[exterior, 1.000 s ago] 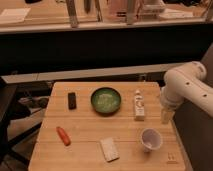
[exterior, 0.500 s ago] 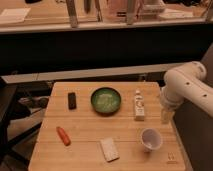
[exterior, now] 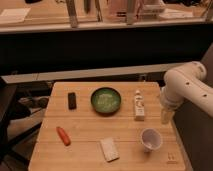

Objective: Pick up the ceramic bowl

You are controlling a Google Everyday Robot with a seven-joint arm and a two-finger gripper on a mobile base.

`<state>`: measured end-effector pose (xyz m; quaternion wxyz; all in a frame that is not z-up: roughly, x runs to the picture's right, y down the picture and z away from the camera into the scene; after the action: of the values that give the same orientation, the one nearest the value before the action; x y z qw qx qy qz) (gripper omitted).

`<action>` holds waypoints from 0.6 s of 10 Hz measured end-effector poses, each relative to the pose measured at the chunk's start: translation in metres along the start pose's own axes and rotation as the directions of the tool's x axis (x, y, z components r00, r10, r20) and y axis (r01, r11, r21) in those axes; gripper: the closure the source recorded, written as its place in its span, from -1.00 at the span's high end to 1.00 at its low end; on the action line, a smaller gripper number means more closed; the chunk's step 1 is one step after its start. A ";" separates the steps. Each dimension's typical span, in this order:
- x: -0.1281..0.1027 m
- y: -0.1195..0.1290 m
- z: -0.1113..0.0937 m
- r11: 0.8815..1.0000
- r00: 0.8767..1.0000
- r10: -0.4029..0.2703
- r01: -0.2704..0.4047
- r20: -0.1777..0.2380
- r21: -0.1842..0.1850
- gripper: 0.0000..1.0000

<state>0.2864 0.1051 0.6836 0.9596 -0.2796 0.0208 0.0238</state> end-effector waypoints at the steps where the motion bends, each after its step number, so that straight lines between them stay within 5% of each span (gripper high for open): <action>1: 0.000 0.000 0.000 1.000 1.000 -0.001 0.001 -0.001 0.000 0.60; 6: -0.042 -0.037 0.002 0.993 0.993 -0.111 0.113 -0.051 0.039 0.60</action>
<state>0.2470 0.0733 0.7070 0.9642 -0.2609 0.0288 -0.0371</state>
